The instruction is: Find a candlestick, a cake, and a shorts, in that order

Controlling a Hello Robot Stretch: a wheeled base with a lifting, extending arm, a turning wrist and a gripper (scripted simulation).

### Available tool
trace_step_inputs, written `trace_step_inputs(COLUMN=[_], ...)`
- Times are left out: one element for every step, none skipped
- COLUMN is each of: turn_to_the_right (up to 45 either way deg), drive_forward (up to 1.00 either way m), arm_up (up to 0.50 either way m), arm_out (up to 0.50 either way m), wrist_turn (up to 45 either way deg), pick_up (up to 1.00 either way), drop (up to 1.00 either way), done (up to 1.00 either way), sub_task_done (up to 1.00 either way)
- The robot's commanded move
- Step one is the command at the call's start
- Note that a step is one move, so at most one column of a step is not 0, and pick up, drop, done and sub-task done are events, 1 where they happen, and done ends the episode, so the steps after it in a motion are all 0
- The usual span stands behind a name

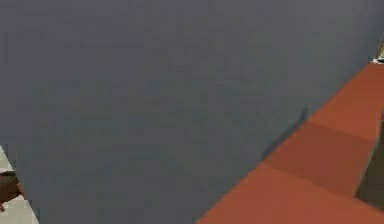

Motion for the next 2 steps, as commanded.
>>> trace_step_inputs(turn_to_the_right=[-45.0,-27.0], drive_forward=[0.0,0.0], arm_up=[0.0,0.0], arm_out=[0.0,0.0], wrist_turn=[0.0,0.0], pick_up=[0.0,0.0], drop=[0.0,0.0], done=[0.0,0.0], sub_task_done=[0.0,0.0])
